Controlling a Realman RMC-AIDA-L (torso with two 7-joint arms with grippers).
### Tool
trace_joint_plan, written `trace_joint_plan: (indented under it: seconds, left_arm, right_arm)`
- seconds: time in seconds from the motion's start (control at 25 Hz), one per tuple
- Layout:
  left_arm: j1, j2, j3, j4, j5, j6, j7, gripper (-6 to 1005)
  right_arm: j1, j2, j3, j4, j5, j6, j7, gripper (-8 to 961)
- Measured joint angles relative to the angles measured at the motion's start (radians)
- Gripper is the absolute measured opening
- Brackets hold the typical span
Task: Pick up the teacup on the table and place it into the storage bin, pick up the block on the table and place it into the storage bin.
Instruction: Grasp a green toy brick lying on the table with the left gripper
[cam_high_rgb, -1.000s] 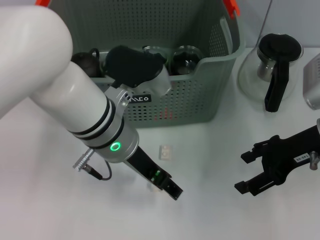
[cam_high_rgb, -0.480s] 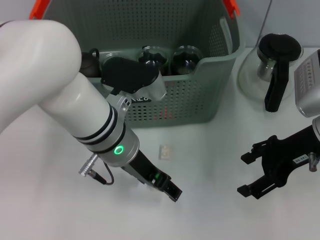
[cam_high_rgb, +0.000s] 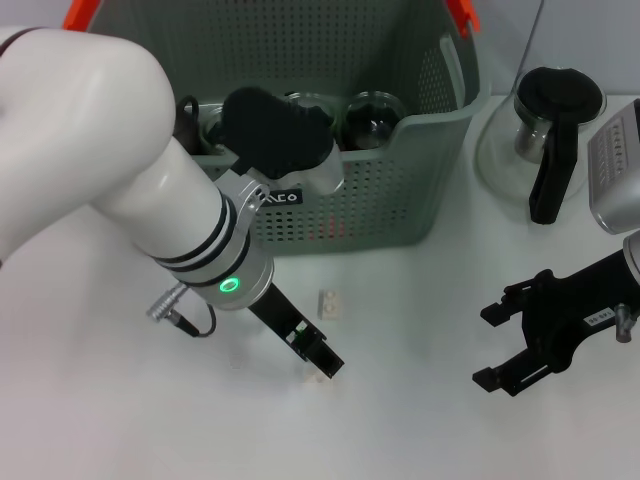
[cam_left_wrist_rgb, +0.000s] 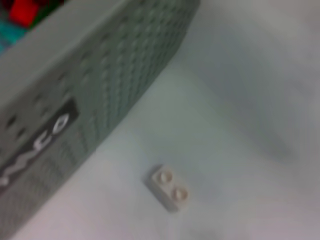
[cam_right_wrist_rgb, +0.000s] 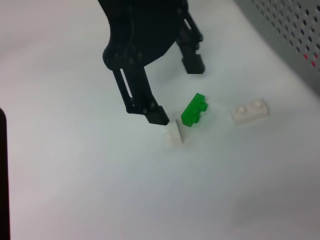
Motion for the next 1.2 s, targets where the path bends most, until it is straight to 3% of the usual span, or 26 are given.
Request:
trace_joint_plan:
  seconds: [0.52,1.2]
  left_arm:
    - [0.008,-0.003,0.006,-0.032,0.003,-0.124,0.082,894]
    - [0.015,-0.005,0.092,-0.085,0.025,-0.221,0.089,885]
  right_arm:
    - [-0.005,0.007,0.003,0.003,0.006,0.022,0.006,945]
    - [0.001,0.007,0.003,0.014,0.005,0.023,0.0,945]
